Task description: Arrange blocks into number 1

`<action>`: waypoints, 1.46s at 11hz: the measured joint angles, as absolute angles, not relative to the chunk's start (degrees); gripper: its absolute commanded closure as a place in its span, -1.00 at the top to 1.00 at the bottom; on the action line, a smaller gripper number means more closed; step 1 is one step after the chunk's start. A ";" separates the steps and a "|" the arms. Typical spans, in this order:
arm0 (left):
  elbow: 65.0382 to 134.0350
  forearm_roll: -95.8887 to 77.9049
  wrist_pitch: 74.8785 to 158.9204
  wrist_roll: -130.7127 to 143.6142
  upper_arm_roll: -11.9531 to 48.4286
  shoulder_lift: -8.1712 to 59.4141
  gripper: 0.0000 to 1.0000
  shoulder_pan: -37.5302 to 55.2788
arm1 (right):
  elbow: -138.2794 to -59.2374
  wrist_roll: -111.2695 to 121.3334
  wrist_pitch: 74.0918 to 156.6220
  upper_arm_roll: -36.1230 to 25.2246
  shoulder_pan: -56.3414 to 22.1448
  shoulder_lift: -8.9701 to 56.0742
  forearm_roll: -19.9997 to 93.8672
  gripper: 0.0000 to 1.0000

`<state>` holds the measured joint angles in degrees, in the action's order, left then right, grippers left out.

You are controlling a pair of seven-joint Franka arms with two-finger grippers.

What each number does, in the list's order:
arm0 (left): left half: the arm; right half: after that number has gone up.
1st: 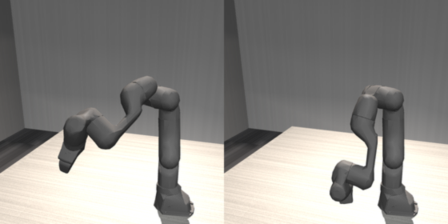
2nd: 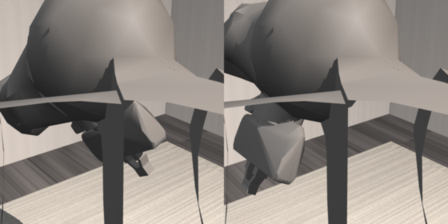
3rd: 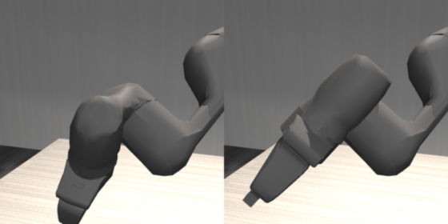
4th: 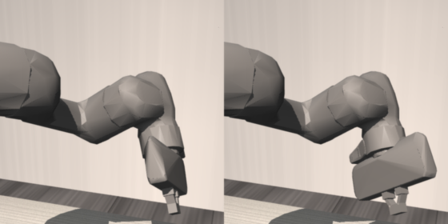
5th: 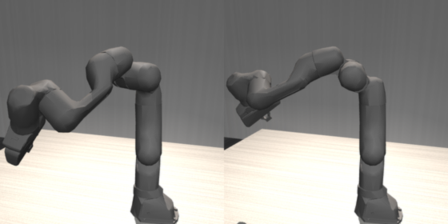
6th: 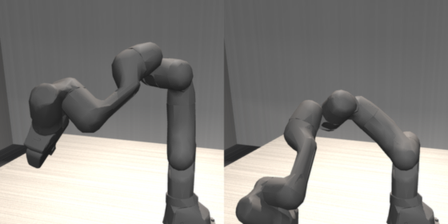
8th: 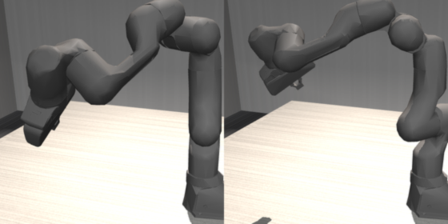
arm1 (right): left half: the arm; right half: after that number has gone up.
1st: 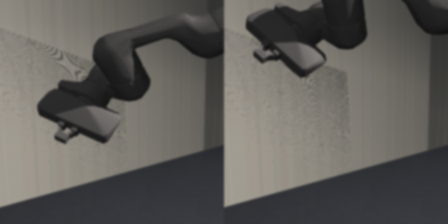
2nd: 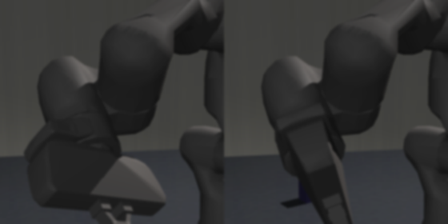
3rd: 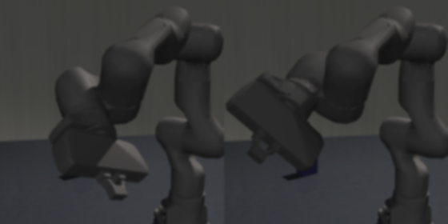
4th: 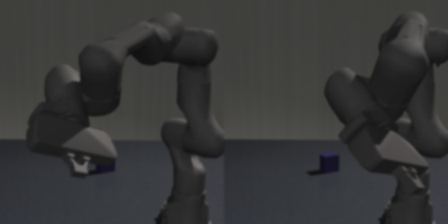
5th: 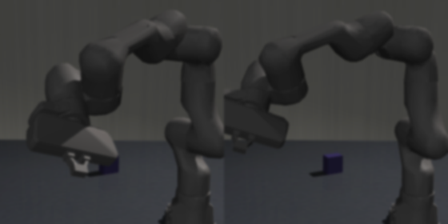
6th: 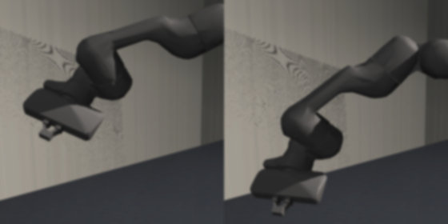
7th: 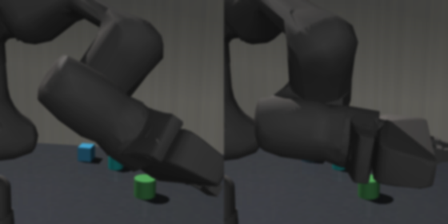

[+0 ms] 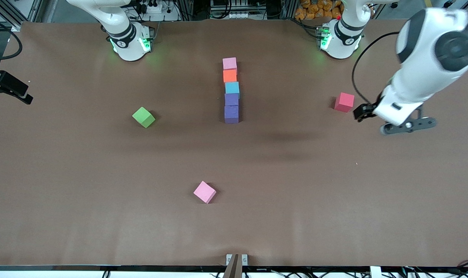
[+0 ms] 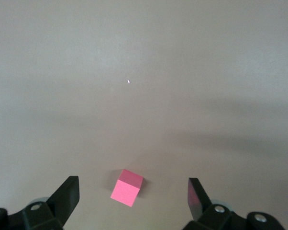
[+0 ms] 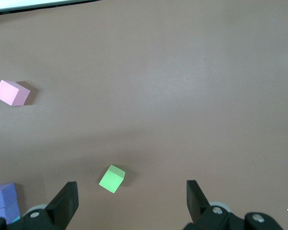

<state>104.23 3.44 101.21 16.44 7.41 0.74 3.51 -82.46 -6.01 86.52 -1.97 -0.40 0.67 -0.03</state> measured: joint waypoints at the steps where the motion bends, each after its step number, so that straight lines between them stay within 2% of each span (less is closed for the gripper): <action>1: 103.46 1.51 101.04 13.08 5.77 -0.46 1.00 3.34 | -82.46 -6.01 86.52 -1.97 -0.40 0.67 -0.03 1.00; 5: 93.44 0.33 91.66 8.31 4.70 -1.84 1.00 3.25 | -82.45 -6.01 86.50 -1.97 -0.40 0.68 -0.03 1.00; 8: 89.00 0.68 86.78 4.34 4.54 -1.85 1.00 3.20 | -82.45 -6.01 86.50 -1.96 -0.40 0.68 -0.04 1.00; 16: 86.33 0.69 84.30 4.20 4.51 -1.83 1.00 2.71 | -82.45 -6.01 86.50 -1.84 -0.40 0.68 -0.04 1.00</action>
